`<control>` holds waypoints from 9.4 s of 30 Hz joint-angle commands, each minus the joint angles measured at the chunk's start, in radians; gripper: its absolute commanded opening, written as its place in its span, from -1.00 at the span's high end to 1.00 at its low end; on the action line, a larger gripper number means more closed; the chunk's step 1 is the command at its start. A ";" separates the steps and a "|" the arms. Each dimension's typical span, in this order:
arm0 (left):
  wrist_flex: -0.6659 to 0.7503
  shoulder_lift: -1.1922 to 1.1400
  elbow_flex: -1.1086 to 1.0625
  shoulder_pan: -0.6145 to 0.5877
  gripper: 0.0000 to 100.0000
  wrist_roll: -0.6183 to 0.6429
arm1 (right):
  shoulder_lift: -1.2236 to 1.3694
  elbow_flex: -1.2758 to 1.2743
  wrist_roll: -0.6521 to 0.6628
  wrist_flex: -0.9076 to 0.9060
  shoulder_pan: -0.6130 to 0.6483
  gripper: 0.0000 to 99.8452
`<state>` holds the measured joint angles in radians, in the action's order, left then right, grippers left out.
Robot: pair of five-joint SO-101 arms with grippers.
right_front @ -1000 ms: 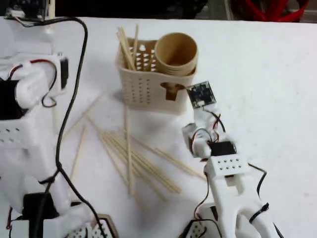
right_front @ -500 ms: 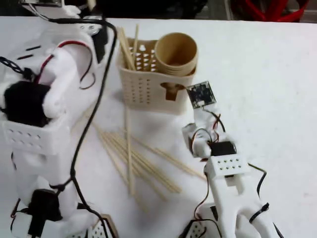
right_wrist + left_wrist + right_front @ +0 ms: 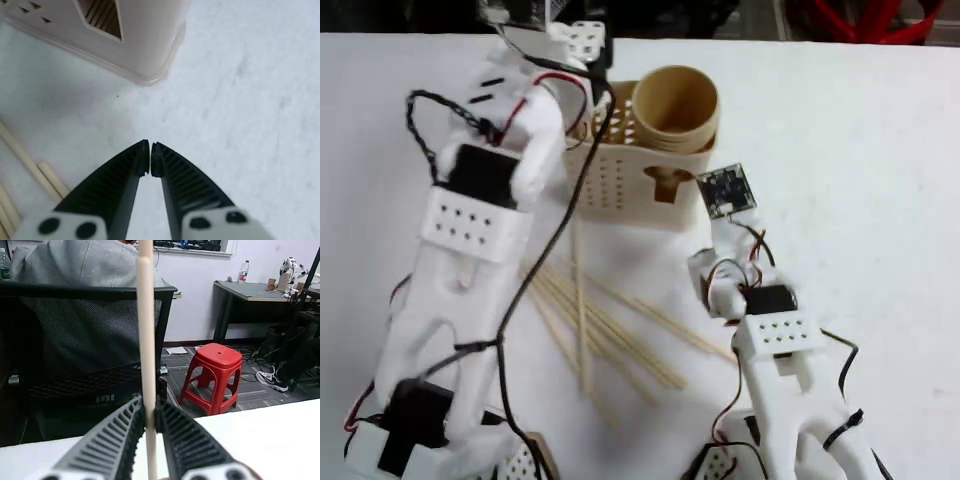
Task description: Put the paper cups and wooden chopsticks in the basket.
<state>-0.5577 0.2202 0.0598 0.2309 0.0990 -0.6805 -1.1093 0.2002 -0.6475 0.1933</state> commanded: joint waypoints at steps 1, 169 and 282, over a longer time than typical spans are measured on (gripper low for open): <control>0.095 0.005 -0.068 0.021 0.96 0.012 | -0.038 0.008 0.011 0.018 -0.015 0.95; -0.747 -0.710 1.352 -0.025 0.96 0.012 | -0.031 0.006 0.012 0.018 -0.028 0.95; -0.516 1.498 -1.557 -0.808 0.95 -0.374 | 1.043 0.934 0.181 -0.493 0.657 0.76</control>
<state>-1.0503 1.6855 -1.5037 -0.5685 -0.2662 0.3399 -0.2010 0.2984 -1.1400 0.8500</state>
